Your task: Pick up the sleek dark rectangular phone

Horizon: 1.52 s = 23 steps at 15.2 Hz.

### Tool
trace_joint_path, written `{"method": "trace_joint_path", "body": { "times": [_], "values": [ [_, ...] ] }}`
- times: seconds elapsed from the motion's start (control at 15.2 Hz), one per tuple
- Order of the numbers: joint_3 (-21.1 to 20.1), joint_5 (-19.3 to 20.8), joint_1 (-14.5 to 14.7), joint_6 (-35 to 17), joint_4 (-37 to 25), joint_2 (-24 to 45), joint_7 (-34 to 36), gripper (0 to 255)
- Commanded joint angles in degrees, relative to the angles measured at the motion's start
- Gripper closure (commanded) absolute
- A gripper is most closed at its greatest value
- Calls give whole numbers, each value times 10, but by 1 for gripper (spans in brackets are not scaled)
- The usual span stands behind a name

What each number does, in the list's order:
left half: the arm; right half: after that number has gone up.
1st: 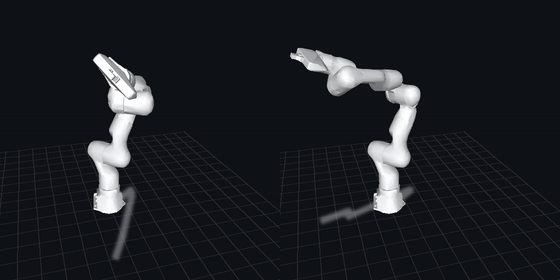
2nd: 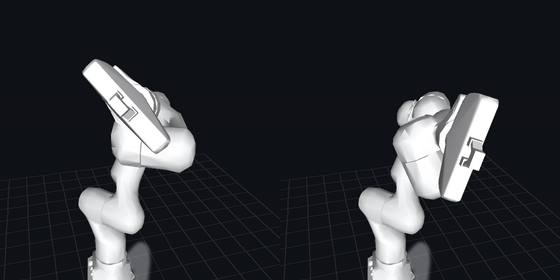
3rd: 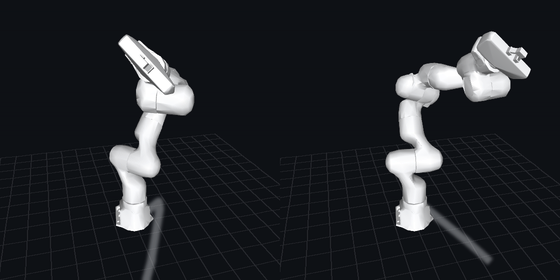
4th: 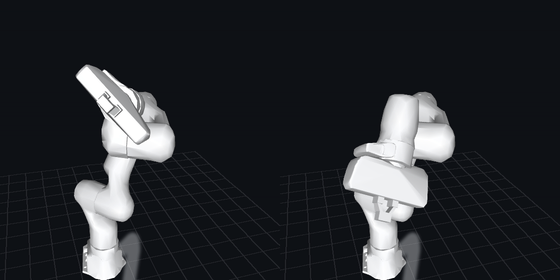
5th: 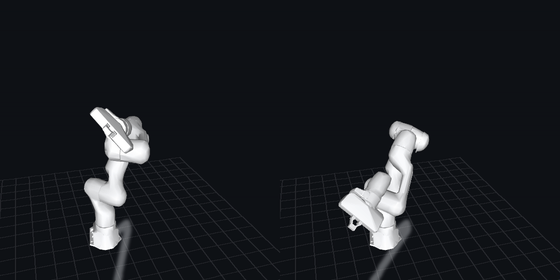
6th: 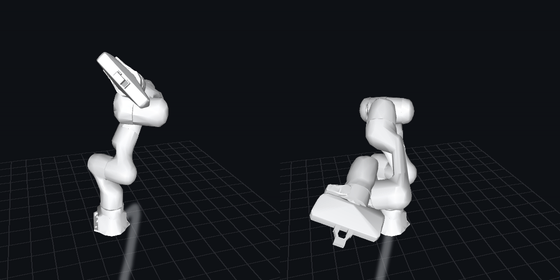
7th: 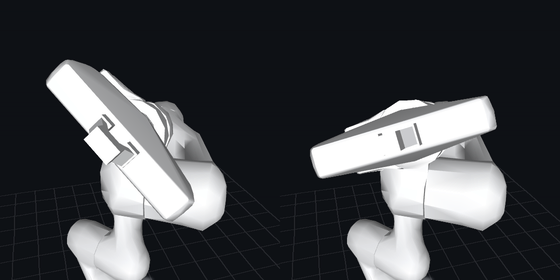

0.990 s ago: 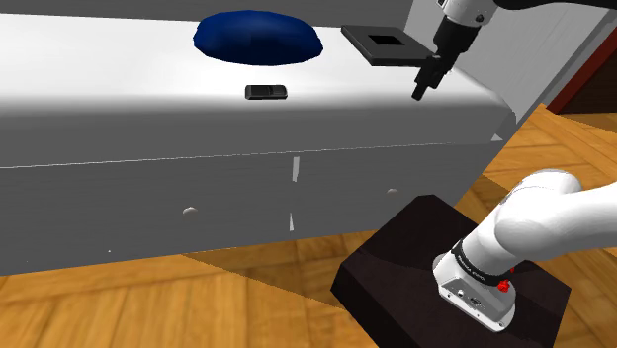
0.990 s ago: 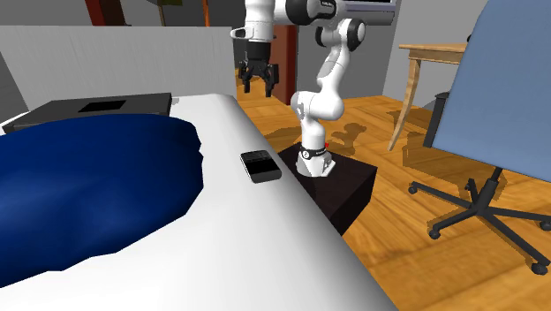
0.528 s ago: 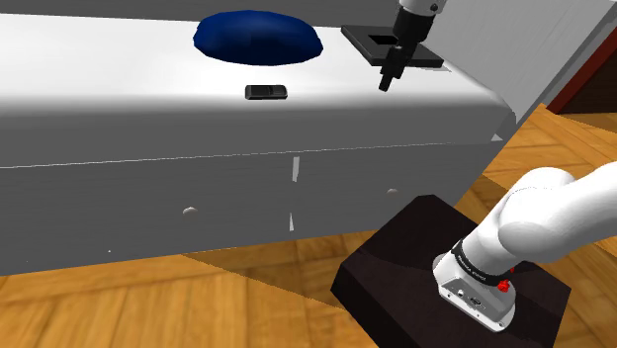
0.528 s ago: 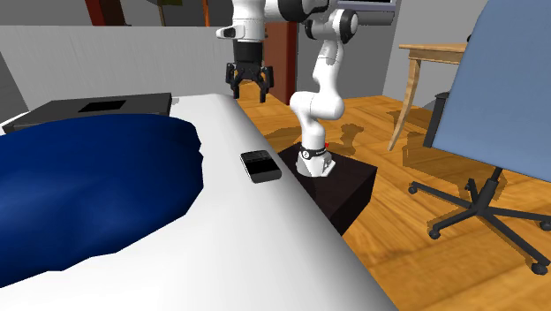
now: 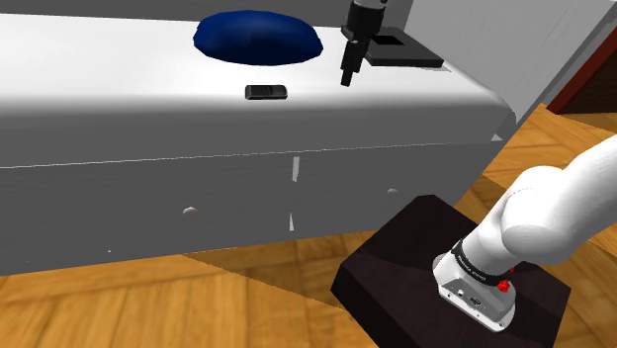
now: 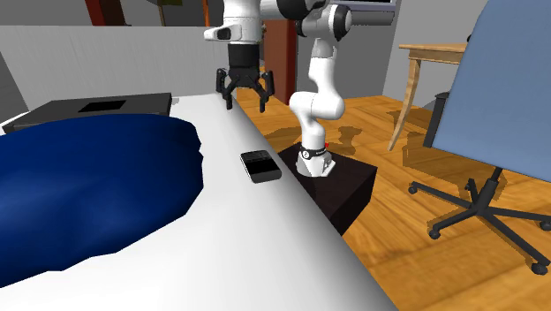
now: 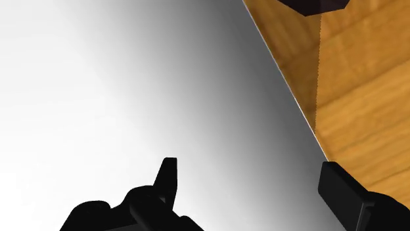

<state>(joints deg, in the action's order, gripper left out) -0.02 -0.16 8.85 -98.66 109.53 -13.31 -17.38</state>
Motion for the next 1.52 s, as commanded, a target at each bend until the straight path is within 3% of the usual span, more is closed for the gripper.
{"method": "trace_joint_path", "body": {
  "times": [0.0, 0.79, 1.39, 1.45],
  "values": [
    [-6, -2, 9, 4, -51, 50, -14, 0],
    [-57, 9, 64, 86, -360, 297, -74, 0],
    [-57, 8, 63, 21, -281, 283, -76, 0],
    [-57, 8, 63, 21, -281, 283, -76, 255]
  ]
}}
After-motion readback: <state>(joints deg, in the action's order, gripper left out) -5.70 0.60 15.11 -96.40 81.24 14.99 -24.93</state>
